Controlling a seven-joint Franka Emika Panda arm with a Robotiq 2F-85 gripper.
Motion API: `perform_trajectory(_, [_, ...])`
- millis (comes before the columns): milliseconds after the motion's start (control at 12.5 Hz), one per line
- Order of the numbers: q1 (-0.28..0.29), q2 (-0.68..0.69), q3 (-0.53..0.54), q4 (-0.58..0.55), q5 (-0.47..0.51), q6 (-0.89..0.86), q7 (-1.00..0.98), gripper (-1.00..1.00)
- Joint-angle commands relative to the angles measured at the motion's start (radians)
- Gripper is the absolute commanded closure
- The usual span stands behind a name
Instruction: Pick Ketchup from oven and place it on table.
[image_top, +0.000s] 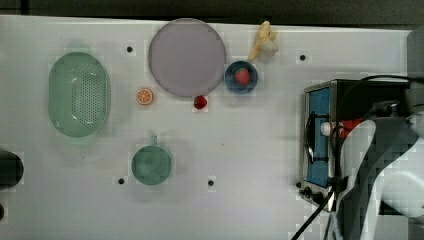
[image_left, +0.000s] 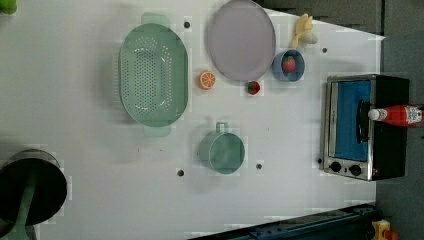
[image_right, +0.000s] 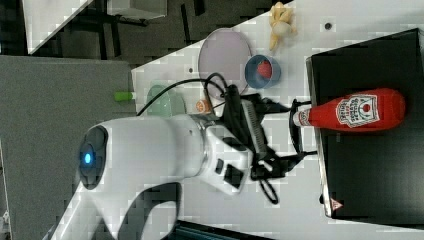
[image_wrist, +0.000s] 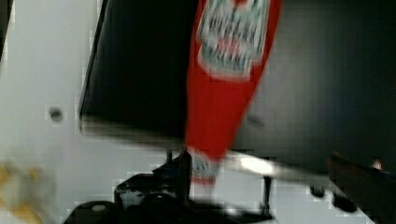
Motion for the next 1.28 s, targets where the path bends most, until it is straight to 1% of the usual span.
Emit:
perform_trajectory(80, [-0.003, 0.049, -0.05, 0.061, 0.043, 0.045, 0.038, -1.0])
perform_trajectory(240, [-0.017, 0.12, -0.073, 0.085, 0.117, 0.084, 0.038, -1.0])
perform_trajectory(480, [-0.04, 0.211, -0.079, 0.092, 0.255, 0.115, 0.038, -1.0])
perform_trajectory(960, [-0.061, 0.305, -0.078, 0.087, 0.272, 0.186, 0.038, -1.0])
perform_trajectory(1040, [-0.061, 0.31, -0.075, 0.085, 0.283, 0.188, 0.038, -0.93])
perform_trajectory(1200, [-0.062, 0.315, -0.077, 0.085, 0.286, 0.213, 0.038, -0.44])
perform_trajectory(1280, [-0.062, 0.313, -0.078, 0.085, 0.286, 0.213, 0.038, -0.26])
